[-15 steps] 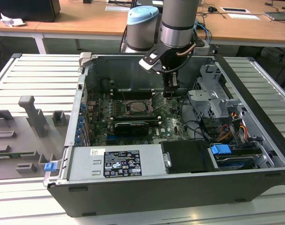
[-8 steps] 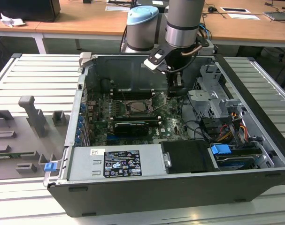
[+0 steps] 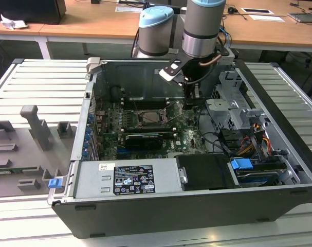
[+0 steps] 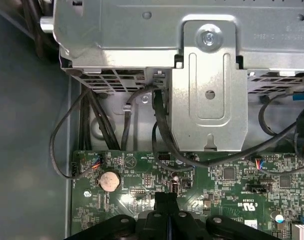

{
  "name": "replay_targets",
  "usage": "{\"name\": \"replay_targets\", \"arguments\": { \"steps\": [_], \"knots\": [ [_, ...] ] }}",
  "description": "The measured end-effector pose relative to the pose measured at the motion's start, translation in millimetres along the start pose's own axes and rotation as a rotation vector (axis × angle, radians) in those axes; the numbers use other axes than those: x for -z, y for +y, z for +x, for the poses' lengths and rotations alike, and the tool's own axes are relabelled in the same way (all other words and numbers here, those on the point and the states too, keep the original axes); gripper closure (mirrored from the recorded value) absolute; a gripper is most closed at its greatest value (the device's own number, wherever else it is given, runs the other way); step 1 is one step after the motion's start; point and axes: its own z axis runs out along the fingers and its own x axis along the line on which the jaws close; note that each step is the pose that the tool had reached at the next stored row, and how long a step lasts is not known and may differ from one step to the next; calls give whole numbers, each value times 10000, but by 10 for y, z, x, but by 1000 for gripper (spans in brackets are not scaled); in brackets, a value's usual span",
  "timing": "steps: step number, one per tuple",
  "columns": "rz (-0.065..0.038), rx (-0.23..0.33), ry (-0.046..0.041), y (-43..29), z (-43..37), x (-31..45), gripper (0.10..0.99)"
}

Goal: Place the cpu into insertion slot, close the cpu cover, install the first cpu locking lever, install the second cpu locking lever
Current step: 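Close the cpu cover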

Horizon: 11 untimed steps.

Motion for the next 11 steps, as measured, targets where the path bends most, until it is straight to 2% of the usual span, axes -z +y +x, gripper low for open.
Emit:
{"name": "replay_targets", "arguments": {
  "steps": [11],
  "knots": [
    [-1,0,0,-38,0,1,980]
  ]
}}
